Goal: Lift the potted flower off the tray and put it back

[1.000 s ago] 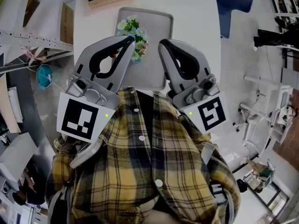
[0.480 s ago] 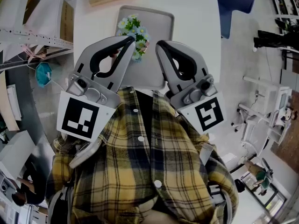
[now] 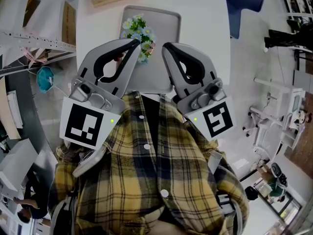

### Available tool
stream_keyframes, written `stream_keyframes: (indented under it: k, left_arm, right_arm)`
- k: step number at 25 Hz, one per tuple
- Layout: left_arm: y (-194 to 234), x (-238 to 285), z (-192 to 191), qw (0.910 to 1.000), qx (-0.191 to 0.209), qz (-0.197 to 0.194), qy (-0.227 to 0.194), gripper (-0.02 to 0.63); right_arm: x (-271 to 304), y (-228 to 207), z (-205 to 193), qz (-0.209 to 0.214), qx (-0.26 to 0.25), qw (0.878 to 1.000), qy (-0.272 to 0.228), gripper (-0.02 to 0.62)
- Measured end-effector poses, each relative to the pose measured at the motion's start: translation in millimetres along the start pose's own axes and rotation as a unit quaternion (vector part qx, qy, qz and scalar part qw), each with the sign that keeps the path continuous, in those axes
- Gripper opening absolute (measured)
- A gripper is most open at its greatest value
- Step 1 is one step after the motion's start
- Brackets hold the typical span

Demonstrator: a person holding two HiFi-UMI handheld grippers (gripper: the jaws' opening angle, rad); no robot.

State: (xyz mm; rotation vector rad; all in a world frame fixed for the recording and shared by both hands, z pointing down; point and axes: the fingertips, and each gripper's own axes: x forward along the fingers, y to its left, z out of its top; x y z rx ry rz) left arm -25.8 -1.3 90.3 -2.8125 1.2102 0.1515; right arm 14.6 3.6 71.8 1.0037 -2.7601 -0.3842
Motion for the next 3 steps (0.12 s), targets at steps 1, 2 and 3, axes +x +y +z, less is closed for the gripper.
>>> stream_keyframes:
  k: [1,2,3]
  left_arm:
    - [-0.1,0.0,-0.1,1.0,0.0,-0.001,0.001,0.009]
    - [-0.1,0.1,-0.1,1.0,0.0,-0.002,0.001,0.009]
    - [0.0,0.2,-0.1,1.0,0.0,-0.002,0.002,0.008]
  right_arm:
    - [0.0,0.0,-0.2,0.0,0.001,1.0,0.001,-0.002]
    - [0.0,0.0,-0.4,-0.001,0.001,1.0,0.001,-0.002]
    - [0.0,0.0,-0.5,-0.001,0.002,1.0,0.002,-0.002]
